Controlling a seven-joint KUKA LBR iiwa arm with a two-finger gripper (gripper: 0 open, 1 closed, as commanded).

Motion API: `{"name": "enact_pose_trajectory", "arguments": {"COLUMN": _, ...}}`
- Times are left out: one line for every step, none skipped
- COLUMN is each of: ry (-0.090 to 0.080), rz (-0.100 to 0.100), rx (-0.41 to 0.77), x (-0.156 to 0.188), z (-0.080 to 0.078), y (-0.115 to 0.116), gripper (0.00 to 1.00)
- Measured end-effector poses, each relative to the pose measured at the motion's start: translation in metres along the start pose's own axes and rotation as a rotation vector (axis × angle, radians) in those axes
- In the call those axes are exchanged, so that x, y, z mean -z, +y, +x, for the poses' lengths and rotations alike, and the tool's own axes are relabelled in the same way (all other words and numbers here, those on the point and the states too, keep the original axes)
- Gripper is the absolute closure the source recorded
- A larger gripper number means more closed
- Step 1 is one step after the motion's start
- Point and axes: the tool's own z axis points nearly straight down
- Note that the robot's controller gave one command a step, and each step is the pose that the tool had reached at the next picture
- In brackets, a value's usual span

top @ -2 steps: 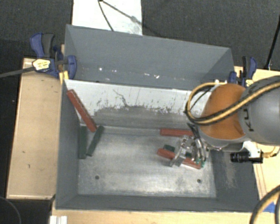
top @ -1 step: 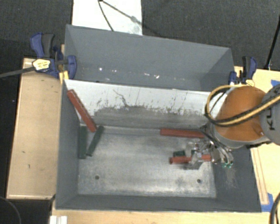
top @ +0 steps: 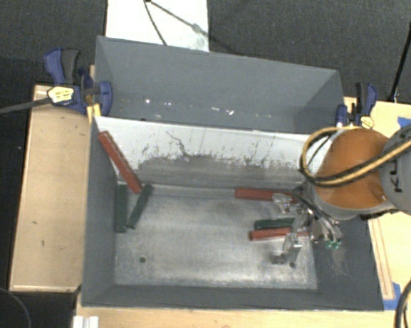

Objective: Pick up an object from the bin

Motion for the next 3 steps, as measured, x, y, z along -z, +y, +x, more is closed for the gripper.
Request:
{"name": "enact_pose_trajectory", "arguments": {"ry": -0.003, "rz": 0.0, "rx": -0.003, "x": 0.002, "z": -0.001, "y": 0.0, "gripper": 1.0}}
{"name": "enact_pose_trajectory", "arguments": {"ry": -0.009, "rz": -0.008, "rx": 0.068, "x": 0.004, "z": 0.018, "y": -0.034, "gripper": 1.0}}
{"name": "enact_pose_trajectory", "arguments": {"ry": -0.001, "rz": 0.002, "rx": 0.104, "x": 0.09, "z": 0.033, "y": -0.031, "gripper": 1.0}}
